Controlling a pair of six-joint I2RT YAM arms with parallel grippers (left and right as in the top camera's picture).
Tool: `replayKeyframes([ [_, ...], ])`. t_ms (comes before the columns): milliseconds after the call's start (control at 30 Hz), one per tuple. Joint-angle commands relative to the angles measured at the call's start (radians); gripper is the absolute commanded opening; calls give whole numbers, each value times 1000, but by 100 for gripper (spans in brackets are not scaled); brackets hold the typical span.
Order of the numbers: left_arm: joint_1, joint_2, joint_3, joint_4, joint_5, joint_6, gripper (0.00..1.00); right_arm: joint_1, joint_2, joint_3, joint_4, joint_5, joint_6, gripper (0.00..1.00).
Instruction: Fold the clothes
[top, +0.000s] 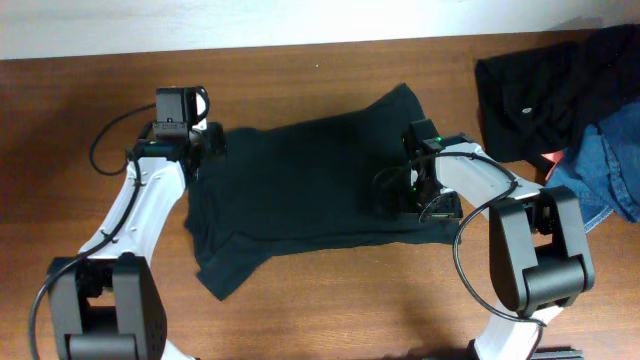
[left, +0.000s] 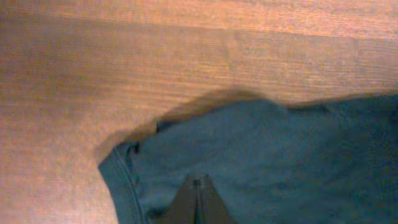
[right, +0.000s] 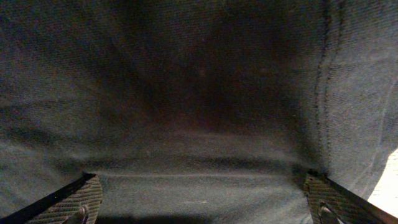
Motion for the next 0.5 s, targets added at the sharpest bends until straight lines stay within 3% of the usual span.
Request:
replayKeyframes([
  [0,2,80,12,19,-21,7,1,-3,14,-20,3,27,5,99],
  [467,2,195,11,-51,-29,3,1,-3,14,-20,3,27,5,99],
])
